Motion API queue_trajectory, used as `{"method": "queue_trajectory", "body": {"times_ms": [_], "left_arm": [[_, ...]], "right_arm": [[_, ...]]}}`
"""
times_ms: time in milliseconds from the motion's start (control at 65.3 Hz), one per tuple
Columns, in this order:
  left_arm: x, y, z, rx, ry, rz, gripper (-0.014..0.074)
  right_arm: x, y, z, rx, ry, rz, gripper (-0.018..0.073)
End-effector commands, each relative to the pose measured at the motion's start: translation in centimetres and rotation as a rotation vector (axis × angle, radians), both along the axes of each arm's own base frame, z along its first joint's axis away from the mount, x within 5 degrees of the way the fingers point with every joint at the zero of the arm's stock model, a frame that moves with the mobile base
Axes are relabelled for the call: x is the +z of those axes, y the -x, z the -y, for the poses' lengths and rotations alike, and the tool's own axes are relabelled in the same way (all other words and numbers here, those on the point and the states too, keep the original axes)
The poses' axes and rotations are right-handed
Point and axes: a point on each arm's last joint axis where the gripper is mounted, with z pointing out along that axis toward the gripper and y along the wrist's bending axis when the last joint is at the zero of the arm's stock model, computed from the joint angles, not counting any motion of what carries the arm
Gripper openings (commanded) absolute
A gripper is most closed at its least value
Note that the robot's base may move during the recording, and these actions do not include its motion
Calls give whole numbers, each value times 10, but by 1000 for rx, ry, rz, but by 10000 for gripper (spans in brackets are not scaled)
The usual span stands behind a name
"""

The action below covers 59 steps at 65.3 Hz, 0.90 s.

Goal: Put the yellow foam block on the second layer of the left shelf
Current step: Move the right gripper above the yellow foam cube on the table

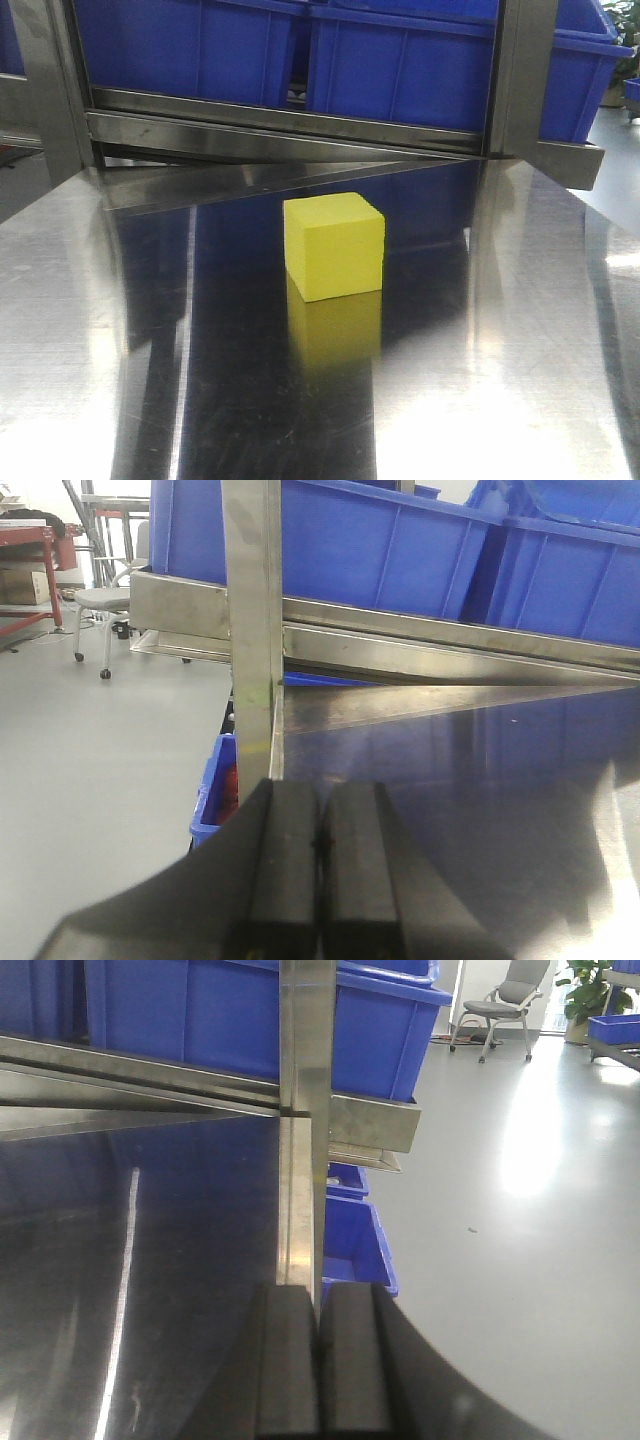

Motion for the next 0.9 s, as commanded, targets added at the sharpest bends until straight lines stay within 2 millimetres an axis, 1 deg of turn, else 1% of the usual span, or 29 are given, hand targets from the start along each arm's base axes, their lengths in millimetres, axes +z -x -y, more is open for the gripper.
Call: {"method": "queue_trajectory", "body": {"times_ms": [0,704,827,888], "left_arm": [[-2,-1,1,-16,10,49,137],[-2,-1,1,-16,10,49,137],[-2,-1,1,-16,10,49,137],[-2,-1,1,-16,10,49,137]], "right_arm": [[16,2,0,-4,5,123,56],[16,2,0,-4,5,124,56],[19,2,0,-3,6,153,56],[25,3,0,-3,6,172,56]]}}
